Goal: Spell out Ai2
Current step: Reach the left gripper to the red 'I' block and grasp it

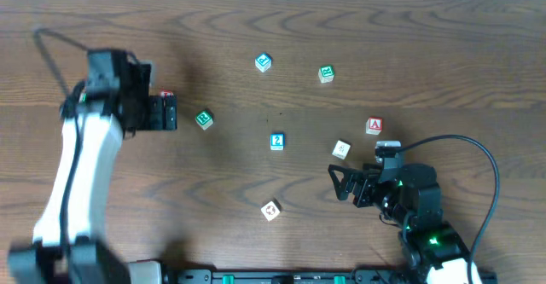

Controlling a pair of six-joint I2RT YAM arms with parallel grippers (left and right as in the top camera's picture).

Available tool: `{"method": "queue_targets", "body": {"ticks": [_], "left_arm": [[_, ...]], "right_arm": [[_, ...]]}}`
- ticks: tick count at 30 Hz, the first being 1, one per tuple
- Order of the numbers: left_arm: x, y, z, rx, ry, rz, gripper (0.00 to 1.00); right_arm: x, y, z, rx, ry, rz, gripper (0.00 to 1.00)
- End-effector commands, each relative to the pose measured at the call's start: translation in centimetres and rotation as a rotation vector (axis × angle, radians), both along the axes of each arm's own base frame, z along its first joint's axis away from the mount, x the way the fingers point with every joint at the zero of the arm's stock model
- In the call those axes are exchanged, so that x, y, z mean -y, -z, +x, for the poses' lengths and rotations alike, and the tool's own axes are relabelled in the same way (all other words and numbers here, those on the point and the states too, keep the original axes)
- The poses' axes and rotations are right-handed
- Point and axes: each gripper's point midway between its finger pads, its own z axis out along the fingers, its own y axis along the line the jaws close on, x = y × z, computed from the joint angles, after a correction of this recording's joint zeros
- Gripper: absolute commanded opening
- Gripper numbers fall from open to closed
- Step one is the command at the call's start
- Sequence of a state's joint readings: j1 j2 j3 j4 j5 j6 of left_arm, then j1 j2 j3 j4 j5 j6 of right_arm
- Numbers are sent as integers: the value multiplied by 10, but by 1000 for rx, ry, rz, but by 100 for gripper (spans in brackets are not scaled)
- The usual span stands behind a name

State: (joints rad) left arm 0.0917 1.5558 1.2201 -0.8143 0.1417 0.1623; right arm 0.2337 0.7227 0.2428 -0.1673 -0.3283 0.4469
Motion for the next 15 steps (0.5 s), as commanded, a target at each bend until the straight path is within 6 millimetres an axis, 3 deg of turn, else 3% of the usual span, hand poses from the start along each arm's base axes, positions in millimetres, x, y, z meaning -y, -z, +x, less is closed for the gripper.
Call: {"method": "queue_targets", "body": {"ticks": [1, 6, 11, 15], "left_arm": [[-4, 15, 21, -64, 77, 41, 95], [-17, 33, 50, -119, 129, 199, 95], [-13, 46, 72, -122, 167, 220, 95], [-7, 68, 85, -127, 181, 213, 95]], "right_arm": [[3, -8, 5, 48, -12, -41, 99], [4, -7, 6, 59, -22, -59, 99], [5, -7, 6, 58, -17, -59, 99], [5, -7, 6, 59, -19, -62, 99]]}}
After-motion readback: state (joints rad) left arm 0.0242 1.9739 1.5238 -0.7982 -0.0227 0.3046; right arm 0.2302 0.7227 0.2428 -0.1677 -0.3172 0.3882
